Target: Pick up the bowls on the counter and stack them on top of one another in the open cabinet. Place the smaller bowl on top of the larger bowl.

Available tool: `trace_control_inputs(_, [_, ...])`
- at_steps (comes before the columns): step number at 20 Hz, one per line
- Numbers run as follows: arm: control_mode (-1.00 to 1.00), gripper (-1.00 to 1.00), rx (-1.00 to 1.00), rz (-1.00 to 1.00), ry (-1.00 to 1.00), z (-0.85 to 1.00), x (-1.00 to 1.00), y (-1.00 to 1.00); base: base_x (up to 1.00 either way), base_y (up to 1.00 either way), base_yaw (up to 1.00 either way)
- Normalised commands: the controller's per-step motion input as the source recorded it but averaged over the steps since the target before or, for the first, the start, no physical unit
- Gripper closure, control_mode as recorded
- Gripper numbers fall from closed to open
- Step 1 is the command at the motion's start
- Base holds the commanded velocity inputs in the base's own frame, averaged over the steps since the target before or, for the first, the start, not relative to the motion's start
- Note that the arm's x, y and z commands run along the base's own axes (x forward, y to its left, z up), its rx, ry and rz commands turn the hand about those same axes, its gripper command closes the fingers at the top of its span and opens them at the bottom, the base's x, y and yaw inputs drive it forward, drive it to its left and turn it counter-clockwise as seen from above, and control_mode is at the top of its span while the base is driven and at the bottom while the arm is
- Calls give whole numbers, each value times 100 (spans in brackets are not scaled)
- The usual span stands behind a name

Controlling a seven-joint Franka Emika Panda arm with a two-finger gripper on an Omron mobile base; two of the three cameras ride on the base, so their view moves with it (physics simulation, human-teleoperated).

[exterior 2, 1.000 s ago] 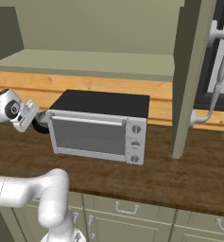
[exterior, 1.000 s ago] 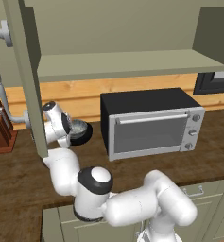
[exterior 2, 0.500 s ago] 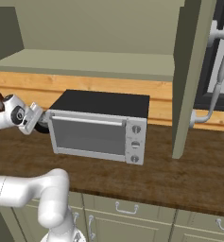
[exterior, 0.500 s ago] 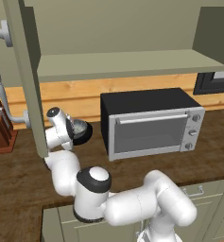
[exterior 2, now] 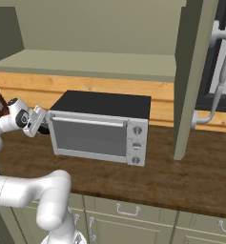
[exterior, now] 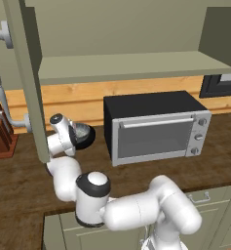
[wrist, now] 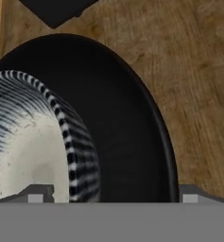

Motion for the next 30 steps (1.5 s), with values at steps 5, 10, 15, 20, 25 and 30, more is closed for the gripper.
trace_control_inputs(5, [-100, 100, 0, 1, 1, -48, 17, 0, 0, 0, 0])
trace_control_inputs(10, [-100, 100, 1, 1, 3, -50, 4, 0, 0, 0, 0])
trace_control_inputs(15, [-100, 100, 1, 1, 2, -22, -17, 0, 0, 0, 0])
trace_control_inputs(20, [-100, 100, 0, 0, 0, -3, -60, 12, 0, 0, 0])
trace_control_inputs(25, [-100, 100, 0, 0, 0, 0, -59, 6, 0, 0, 0])
trace_control_inputs(30, [-100, 100, 0, 0, -10, 16, -93, 0, 0, 0, 0])
